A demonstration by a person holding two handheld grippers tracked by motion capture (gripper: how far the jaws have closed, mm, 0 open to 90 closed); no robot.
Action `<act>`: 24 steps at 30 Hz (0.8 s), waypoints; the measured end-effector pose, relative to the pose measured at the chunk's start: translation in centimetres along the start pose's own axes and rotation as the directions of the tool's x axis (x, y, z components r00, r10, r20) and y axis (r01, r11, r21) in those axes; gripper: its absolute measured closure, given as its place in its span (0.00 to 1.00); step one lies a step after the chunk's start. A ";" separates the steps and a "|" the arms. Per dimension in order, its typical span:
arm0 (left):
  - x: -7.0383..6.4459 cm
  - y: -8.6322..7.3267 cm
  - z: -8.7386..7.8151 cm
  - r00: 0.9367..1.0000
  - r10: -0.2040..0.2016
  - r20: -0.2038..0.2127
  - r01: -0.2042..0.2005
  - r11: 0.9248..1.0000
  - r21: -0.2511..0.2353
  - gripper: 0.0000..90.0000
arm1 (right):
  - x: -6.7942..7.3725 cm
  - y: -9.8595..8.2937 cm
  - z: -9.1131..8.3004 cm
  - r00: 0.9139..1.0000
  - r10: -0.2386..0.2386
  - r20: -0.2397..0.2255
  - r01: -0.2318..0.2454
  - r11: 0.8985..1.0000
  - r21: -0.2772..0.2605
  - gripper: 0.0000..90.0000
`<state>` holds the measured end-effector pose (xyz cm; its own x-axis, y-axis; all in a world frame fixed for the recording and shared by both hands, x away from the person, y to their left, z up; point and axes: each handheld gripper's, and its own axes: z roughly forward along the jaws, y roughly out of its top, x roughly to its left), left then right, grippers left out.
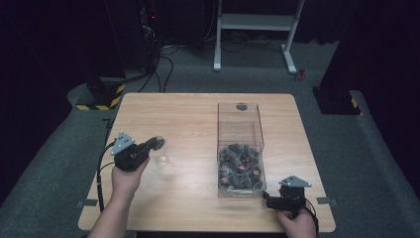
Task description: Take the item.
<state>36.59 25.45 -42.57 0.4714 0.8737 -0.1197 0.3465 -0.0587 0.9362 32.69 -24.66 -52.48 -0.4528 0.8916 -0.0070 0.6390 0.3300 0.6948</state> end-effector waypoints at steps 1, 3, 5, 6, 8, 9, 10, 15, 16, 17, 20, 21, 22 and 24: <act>0.1 -0.1 0.1 1.000 -0.003 -0.003 0.003 1.000 0.002 1.00 | 0.0 0.0 0.0 1.000 0.000 0.000 0.000 1.000 0.000 0.09; 0.2 -0.3 0.1 1.000 -0.006 -0.006 0.006 1.000 0.006 1.00 | 0.0 0.0 0.0 1.000 0.000 0.000 0.000 1.000 0.000 0.09; 0.4 -0.5 0.2 1.000 -0.007 -0.008 0.007 1.000 0.013 1.00 | 0.0 0.0 0.0 1.000 0.000 0.000 0.000 1.000 0.000 0.09; 0.4 -0.5 0.2 1.000 -0.009 -0.010 0.009 1.000 0.012 1.00 | 0.0 0.0 0.0 1.000 0.000 0.000 0.000 1.000 0.000 0.09; 0.5 -0.6 0.2 1.000 -0.012 -0.012 0.012 1.000 0.018 1.00 | 0.0 0.0 0.0 1.000 0.000 0.000 0.000 1.000 0.000 0.09; 0.5 -0.7 0.3 1.000 -0.013 -0.012 0.014 1.000 0.019 1.00 | 0.0 0.0 0.0 1.000 -0.001 0.000 0.001 1.000 0.000 0.09; 0.6 -0.7 0.3 1.000 -0.013 -0.012 0.013 1.000 0.022 1.00 | 0.0 0.0 0.0 1.000 0.000 0.000 0.000 1.000 0.000 0.09; 0.8 -0.9 0.4 1.000 -0.012 -0.017 0.013 1.000 0.028 1.00 | 0.0 0.0 0.0 1.000 0.000 0.000 0.000 1.000 0.000 0.09; 0.8 -0.9 0.4 1.000 -0.011 -0.019 0.012 0.999 0.030 1.00 | 0.0 0.0 0.0 1.000 0.000 0.000 0.000 1.000 0.000 0.09; 0.8 -0.9 0.5 1.000 -0.012 -0.020 0.013 0.999 0.031 1.00 | 0.0 0.0 0.0 1.000 0.000 0.000 0.000 1.000 0.000 0.09; 0.8 -1.1 0.6 1.000 -0.014 -0.025 0.015 0.999 0.039 1.00 | 0.0 0.0 0.0 1.000 0.000 0.000 0.000 1.000 0.000 0.09; 0.9 -1.2 0.6 1.000 -0.016 -0.026 0.017 0.999 0.039 1.00 | 0.0 0.0 0.0 1.000 0.000 0.000 0.000 1.000 0.000 0.09; 0.9 -1.3 0.6 0.999 -0.020 -0.028 0.021 0.999 0.040 1.00 | 0.0 0.0 0.0 1.000 0.000 0.000 0.000 1.000 0.000 0.09; 1.1 -1.4 0.7 0.999 -0.020 -0.030 0.021 0.999 0.046 1.00 | 0.0 0.0 0.0 1.000 0.000 0.000 0.000 1.000 0.000 0.09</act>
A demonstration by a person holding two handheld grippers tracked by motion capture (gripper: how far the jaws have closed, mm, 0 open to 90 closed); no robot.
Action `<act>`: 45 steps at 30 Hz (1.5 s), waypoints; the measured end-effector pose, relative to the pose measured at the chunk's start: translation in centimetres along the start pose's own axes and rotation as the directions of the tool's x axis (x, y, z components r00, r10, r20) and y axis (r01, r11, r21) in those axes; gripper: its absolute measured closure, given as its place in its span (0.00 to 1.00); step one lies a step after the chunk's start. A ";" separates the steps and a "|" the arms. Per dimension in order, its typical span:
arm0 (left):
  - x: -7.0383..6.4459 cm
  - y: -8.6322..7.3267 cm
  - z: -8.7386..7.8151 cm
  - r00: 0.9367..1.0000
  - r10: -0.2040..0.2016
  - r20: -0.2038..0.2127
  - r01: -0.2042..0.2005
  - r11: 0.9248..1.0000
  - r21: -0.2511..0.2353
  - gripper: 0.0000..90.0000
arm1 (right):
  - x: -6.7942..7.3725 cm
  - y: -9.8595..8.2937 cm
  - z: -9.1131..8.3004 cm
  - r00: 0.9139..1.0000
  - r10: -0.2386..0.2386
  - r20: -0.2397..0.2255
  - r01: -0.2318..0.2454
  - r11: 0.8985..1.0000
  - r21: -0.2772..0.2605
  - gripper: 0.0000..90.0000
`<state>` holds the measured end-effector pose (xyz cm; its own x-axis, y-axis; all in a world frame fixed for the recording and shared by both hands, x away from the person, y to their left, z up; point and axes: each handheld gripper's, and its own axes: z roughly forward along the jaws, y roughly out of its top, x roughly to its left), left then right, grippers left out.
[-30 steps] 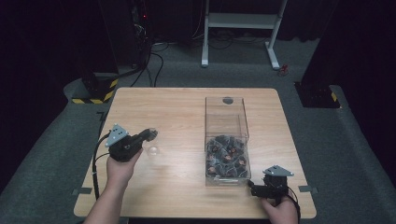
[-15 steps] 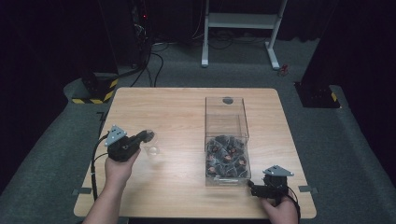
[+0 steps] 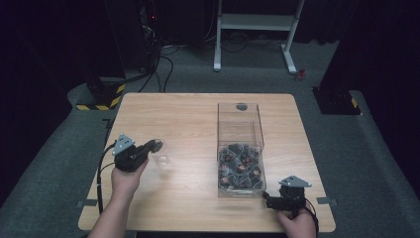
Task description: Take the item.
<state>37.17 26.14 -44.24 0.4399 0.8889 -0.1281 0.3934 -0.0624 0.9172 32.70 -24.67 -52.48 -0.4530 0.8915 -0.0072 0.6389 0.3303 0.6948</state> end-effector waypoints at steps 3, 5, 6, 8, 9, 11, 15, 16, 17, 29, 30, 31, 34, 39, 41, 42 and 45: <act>0.0 -0.1 0.2 1.000 -0.001 0.000 0.001 1.000 0.004 1.00 | 0.0 0.0 0.0 1.000 0.000 0.000 0.000 1.000 0.000 0.09; 0.0 -0.2 0.3 1.000 -0.004 -0.001 0.004 1.000 0.008 1.00 | 0.0 0.0 0.0 1.000 0.000 0.000 0.000 1.000 0.000 0.09; 0.0 -0.2 0.4 1.000 -0.005 -0.001 0.005 1.000 0.011 1.00 | 0.0 0.0 0.0 1.000 0.000 0.000 0.000 1.000 0.000 0.09; 0.0 -0.2 0.5 1.000 -0.001 -0.003 0.001 1.000 0.012 1.00 | 0.0 0.0 0.0 1.000 0.000 0.000 0.000 1.000 0.000 0.09; 0.0 -0.3 0.5 1.000 -0.001 -0.004 0.001 1.000 0.015 1.00 | 0.0 0.0 0.0 1.000 0.000 0.000 0.000 1.000 0.000 0.09; 0.1 -0.3 0.6 1.000 -0.005 -0.003 0.005 1.000 0.018 1.00 | 0.0 0.0 0.0 1.000 0.000 0.000 0.000 1.000 0.000 0.09; 0.1 -0.4 0.8 1.000 -0.009 -0.005 0.009 1.000 0.019 1.00 | 0.0 0.0 0.0 1.000 0.000 0.000 0.000 1.000 0.000 0.09; 0.1 -0.4 0.8 1.000 -0.009 -0.007 0.009 1.000 0.019 1.00 | 0.0 0.0 0.0 1.000 0.000 0.000 0.000 1.000 0.000 0.09; 0.1 -0.4 0.8 1.000 -0.010 -0.007 0.010 1.000 0.022 1.00 | 0.0 0.0 0.0 1.000 0.000 0.000 0.000 1.000 0.000 0.09; 0.2 -0.2 0.8 1.000 -0.022 0.007 0.021 0.999 0.032 0.65 | 0.0 0.0 0.0 1.000 0.000 0.000 0.000 1.000 0.000 0.09; 0.2 -0.2 0.8 1.000 -0.019 0.009 0.019 0.999 0.032 0.63 | 0.0 0.0 0.0 1.000 0.000 0.000 0.000 1.000 0.000 0.09; 0.2 -0.1 0.7 1.000 -0.016 0.011 0.016 0.999 0.032 0.61 | 0.0 0.0 0.0 1.000 0.000 0.000 0.000 1.000 0.000 0.09; 0.1 -0.1 0.6 1.000 -0.014 0.015 0.013 0.999 0.035 0.57 | 0.0 0.0 0.0 1.000 0.000 0.000 0.000 1.000 0.000 0.09; 0.3 -0.1 0.3 1.000 -0.018 0.013 0.018 0.999 0.039 0.49 | 0.0 0.0 0.0 1.000 0.000 0.000 0.000 1.000 0.000 0.09; 0.4 -0.1 0.0 1.000 -0.016 0.016 0.016 0.999 0.041 0.47 | 0.0 0.0 0.0 1.000 0.000 0.000 0.000 1.000 0.000 0.09; 0.4 -0.2 -0.1 1.000 -0.018 0.014 0.018 0.999 0.038 0.45 | 0.0 0.0 0.0 1.000 0.000 0.000 0.000 1.000 0.000 0.09; 0.6 -0.3 -0.4 1.000 -0.020 0.007 0.020 0.999 0.037 0.41 | 0.0 0.0 0.0 1.000 0.000 0.000 0.000 1.000 0.000 0.09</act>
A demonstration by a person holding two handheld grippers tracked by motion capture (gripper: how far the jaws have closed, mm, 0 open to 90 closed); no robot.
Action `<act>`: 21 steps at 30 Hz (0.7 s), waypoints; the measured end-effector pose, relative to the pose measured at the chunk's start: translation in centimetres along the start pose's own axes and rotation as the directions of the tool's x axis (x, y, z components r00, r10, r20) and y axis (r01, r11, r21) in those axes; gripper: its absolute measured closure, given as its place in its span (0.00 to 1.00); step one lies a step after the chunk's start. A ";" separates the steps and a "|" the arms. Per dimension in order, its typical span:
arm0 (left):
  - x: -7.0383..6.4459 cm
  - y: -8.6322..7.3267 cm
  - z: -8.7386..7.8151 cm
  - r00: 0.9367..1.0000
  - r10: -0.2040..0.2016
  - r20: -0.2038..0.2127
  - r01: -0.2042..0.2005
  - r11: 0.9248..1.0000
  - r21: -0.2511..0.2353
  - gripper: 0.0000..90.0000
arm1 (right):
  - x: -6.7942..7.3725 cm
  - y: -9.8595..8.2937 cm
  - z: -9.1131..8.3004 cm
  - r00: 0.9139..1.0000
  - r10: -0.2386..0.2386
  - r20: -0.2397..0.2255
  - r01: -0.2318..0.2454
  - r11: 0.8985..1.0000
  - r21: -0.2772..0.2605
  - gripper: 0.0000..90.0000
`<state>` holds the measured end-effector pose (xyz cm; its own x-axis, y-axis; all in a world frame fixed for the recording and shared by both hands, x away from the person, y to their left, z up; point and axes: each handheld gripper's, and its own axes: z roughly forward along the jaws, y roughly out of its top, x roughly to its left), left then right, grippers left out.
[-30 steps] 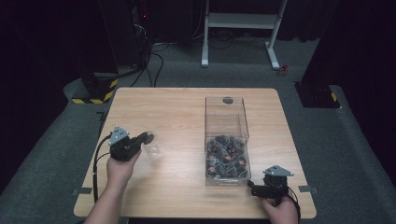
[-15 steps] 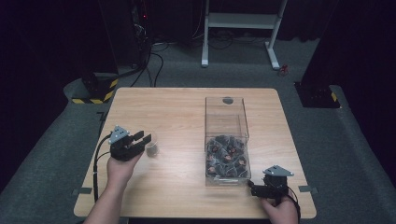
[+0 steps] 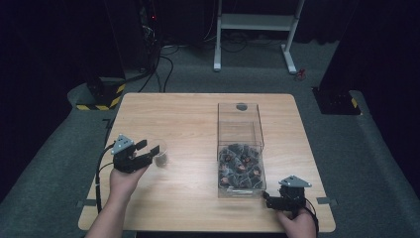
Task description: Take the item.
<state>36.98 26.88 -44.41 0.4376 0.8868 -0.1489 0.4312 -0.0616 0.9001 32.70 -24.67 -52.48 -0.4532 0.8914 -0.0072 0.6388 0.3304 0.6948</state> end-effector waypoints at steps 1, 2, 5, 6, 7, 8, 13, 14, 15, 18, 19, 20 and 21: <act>0.1 0.0 -0.1 1.000 -0.001 -0.002 0.001 1.000 0.002 0.40 | 0.0 0.0 0.0 1.000 0.000 0.000 0.000 1.000 0.000 0.09; 0.1 -0.1 -0.2 1.000 -0.001 -0.006 0.001 1.000 0.006 0.38 | 0.0 0.0 0.0 1.000 0.000 0.000 0.000 1.000 0.000 0.09; 0.5 -0.4 -0.6 1.000 -0.003 0.000 0.003 1.000 0.012 0.34 | 0.0 0.0 0.0 1.000 0.000 0.000 0.000 1.000 0.000 0.09; 0.5 -0.5 -0.6 1.000 0.000 -0.005 0.000 1.000 0.015 0.33 | 0.0 0.0 0.0 1.000 0.000 0.000 0.000 1.000 0.000 0.09; 0.6 -0.6 -0.8 1.000 -0.002 -0.006 0.002 1.000 0.016 0.31 | 0.0 0.0 0.0 1.000 0.000 0.000 0.000 1.000 0.000 0.09; 0.7 -0.7 -0.9 1.000 0.003 -0.007 -0.002 1.000 0.021 0.30 | 0.0 0.0 0.0 1.000 0.000 0.000 0.000 1.000 0.000 0.09; 1.2 -1.3 -1.2 1.000 0.003 -0.023 -0.002 0.998 0.055 0.24 | 0.0 0.0 0.0 1.000 0.000 0.000 0.000 1.000 0.000 0.09; 1.3 -1.4 -1.3 1.000 0.004 -0.023 -0.003 0.998 0.062 0.23 | 0.0 0.0 0.0 1.000 0.000 0.000 0.000 1.000 0.000 0.09; 1.4 -1.6 -1.4 1.000 0.008 -0.026 -0.006 0.997 0.070 0.23 | 0.0 0.0 0.0 1.000 0.000 0.000 0.000 1.000 0.000 0.09; 1.5 -2.2 -1.6 0.999 0.010 -0.036 -0.007 0.996 0.088 0.21 | 0.0 0.0 0.0 1.000 0.000 0.000 0.000 1.000 0.000 0.09; 1.6 -2.4 -1.6 0.999 0.012 -0.039 -0.009 0.996 0.091 0.21 | 0.0 0.0 0.0 1.000 0.000 0.000 0.000 1.000 0.000 0.09; 1.7 -2.7 -1.7 0.999 0.007 -0.039 -0.003 0.995 0.095 0.21 | 0.0 0.0 0.0 1.000 0.000 0.000 0.000 1.000 0.000 0.09; 1.7 -2.8 -1.8 0.999 0.011 -0.040 -0.007 0.995 0.102 0.21 | 0.0 0.0 0.0 1.000 0.000 0.000 0.000 1.000 0.000 0.09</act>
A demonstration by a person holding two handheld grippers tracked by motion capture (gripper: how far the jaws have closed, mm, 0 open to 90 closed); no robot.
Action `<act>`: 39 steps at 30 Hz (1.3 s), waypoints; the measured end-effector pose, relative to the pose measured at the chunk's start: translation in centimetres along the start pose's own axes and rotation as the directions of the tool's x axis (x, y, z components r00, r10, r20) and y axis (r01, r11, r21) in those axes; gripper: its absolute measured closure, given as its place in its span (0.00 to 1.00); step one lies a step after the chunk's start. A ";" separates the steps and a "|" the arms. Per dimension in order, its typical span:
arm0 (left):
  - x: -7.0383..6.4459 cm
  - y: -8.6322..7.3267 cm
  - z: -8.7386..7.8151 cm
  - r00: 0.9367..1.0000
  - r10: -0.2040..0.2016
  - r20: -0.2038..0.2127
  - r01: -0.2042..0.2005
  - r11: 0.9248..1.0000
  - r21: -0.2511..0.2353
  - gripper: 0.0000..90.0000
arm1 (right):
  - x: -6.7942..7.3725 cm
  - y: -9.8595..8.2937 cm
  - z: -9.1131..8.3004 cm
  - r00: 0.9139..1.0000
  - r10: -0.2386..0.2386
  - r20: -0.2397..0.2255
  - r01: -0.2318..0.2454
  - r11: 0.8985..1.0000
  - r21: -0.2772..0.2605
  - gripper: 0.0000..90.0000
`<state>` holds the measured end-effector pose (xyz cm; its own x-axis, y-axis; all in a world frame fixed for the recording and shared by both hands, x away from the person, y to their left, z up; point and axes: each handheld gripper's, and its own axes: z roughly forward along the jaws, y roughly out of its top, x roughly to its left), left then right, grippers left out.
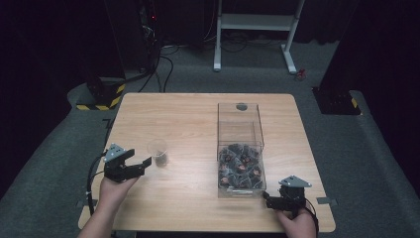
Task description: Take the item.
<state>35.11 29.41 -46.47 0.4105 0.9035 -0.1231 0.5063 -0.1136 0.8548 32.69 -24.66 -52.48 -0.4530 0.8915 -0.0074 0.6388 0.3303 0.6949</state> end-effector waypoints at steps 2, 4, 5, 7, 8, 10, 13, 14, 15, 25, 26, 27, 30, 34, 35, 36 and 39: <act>0.1 -0.6 -0.1 1.000 0.003 -0.002 -0.003 1.000 0.016 0.21 | 0.0 0.0 0.0 1.000 0.000 0.000 0.000 1.000 0.000 0.09; 0.1 -1.1 -0.1 1.000 0.009 -0.003 -0.009 0.999 0.035 0.21 | 0.0 0.0 0.0 1.000 0.000 0.000 0.000 1.000 0.000 0.09; 0.2 -1.3 -0.1 1.000 0.013 -0.005 -0.013 0.999 0.042 0.21 | 0.0 0.0 0.0 1.000 0.000 0.000 0.000 1.000 0.000 0.09; 0.3 -1.8 -0.1 1.000 0.022 -0.011 -0.021 0.998 0.059 0.21 | 0.0 0.0 0.0 1.000 0.000 0.000 0.000 1.000 0.000 0.09; 0.4 -2.2 -0.1 1.000 0.014 -0.010 -0.014 0.998 0.067 0.21 | 0.0 0.0 0.0 1.000 0.000 0.000 0.000 1.000 0.000 0.09; 0.5 -2.7 -0.1 1.000 0.020 -0.011 -0.019 0.996 0.084 0.21 | 0.0 0.0 0.0 1.000 0.000 0.000 0.000 1.000 0.000 0.09; 0.6 -3.5 -0.1 1.000 0.023 -0.014 -0.021 0.994 0.108 0.21 | 0.0 0.0 0.0 1.000 0.000 0.001 0.000 1.000 0.000 0.09; 0.6 -3.8 0.0 1.000 0.023 -0.014 -0.022 0.993 0.119 0.21 | 0.0 0.0 0.0 1.000 0.000 0.001 0.000 1.000 0.000 0.09; 0.6 -4.1 0.0 0.999 0.033 -0.014 -0.031 0.991 0.131 0.21 | 0.0 0.0 0.0 1.000 0.000 0.001 0.000 1.000 0.000 0.09; -0.1 -6.8 0.6 0.994 0.102 -0.040 -0.089 0.968 0.235 0.19 | 0.0 0.0 0.0 1.000 0.000 0.001 0.000 1.000 -0.001 0.09; -0.2 -7.0 0.6 0.992 0.115 -0.045 -0.101 0.966 0.237 0.18 | 0.0 0.0 0.0 1.000 0.000 0.001 0.000 1.000 -0.001 0.09; -0.3 -7.0 0.5 0.992 0.118 -0.048 -0.103 0.965 0.240 0.18 | 0.0 0.0 0.0 1.000 0.000 0.001 0.000 1.000 -0.001 0.09; -0.5 -7.4 0.4 0.991 0.129 -0.048 -0.115 0.968 0.224 0.16 | 0.0 0.0 0.0 1.000 0.000 0.002 0.000 1.000 -0.001 0.09; -0.7 -7.7 0.2 0.991 0.118 -0.065 -0.102 0.972 0.213 0.16 | 0.0 0.0 0.0 1.000 0.000 0.001 0.000 1.000 -0.001 0.09; -0.7 -7.7 0.2 0.991 0.117 -0.067 -0.100 0.972 0.213 0.16 | 0.0 0.0 0.0 1.000 0.000 0.002 0.000 1.000 -0.001 0.09; -0.7 -7.7 0.1 0.991 0.116 -0.067 -0.099 0.972 0.214 0.16 | 0.0 0.0 0.0 1.000 0.000 0.002 0.000 1.000 -0.001 0.09; -0.7 -7.7 0.1 0.991 0.111 -0.072 -0.094 0.972 0.214 0.16 | 0.0 0.0 0.0 1.000 0.000 0.001 0.000 1.000 -0.001 0.09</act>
<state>30.97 29.60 -53.03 0.4087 0.9126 0.0095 0.6160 -0.2835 0.7349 32.69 -24.67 -52.48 -0.4522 0.8919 -0.0083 0.6381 0.3301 0.6956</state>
